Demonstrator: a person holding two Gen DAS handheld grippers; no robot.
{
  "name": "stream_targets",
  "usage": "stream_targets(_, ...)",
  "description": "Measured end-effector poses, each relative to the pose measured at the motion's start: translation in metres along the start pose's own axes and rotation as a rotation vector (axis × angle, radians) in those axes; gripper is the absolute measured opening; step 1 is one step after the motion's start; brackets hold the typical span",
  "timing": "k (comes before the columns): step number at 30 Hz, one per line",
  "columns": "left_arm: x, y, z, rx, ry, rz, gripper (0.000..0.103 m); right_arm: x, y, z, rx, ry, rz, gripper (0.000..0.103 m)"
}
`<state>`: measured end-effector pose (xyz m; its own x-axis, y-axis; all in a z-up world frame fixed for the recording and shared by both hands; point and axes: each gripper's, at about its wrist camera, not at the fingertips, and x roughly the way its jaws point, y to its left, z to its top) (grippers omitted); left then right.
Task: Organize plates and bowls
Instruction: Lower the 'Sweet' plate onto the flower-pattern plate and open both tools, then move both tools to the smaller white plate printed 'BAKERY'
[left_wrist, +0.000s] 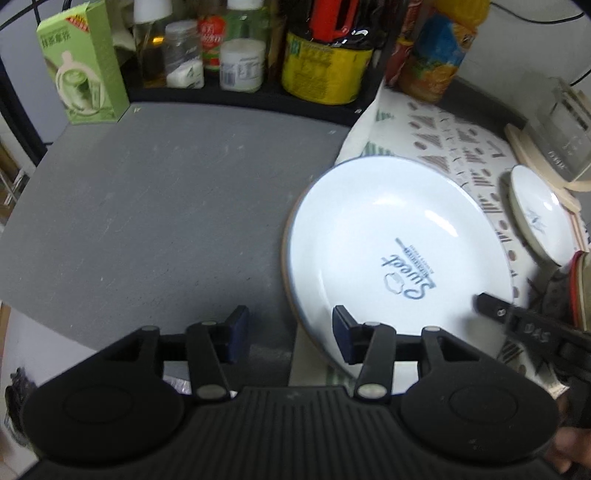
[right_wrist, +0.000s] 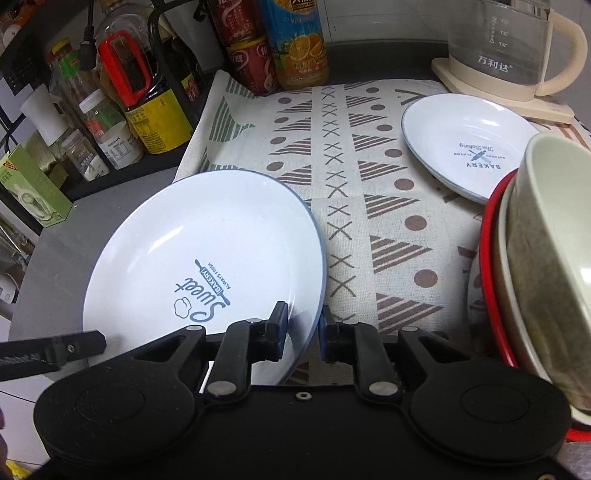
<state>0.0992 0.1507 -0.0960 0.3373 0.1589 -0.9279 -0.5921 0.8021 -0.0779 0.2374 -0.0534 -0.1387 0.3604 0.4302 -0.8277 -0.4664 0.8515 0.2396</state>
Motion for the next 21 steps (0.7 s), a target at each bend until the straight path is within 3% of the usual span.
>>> stream_targets(6,-0.002,-0.004,0.006,-0.007,-0.022,0.017,0.053,-0.021,-0.003,0.008,0.006,-0.068,0.04,0.036)
stream_targets(13,-0.015,-0.015,0.017,0.014,-0.086,0.011,0.073,-0.047,0.0,0.023,-0.013,-0.16,0.081,0.078)
stream_targets(16,-0.019,-0.017,0.025,0.0,-0.101,-0.025,0.081,-0.058,-0.002,0.032,-0.011,-0.184,0.075,0.094)
stream_targets(18,-0.023,-0.019,0.031,-0.007,-0.122,-0.042,0.083,-0.065,-0.006,0.037,-0.003,-0.21,0.076,0.1)
stream_targets(21,-0.03,-0.027,0.04,-0.001,-0.152,-0.052,0.084,-0.071,-0.012,0.043,0.006,-0.226,0.061,0.1)
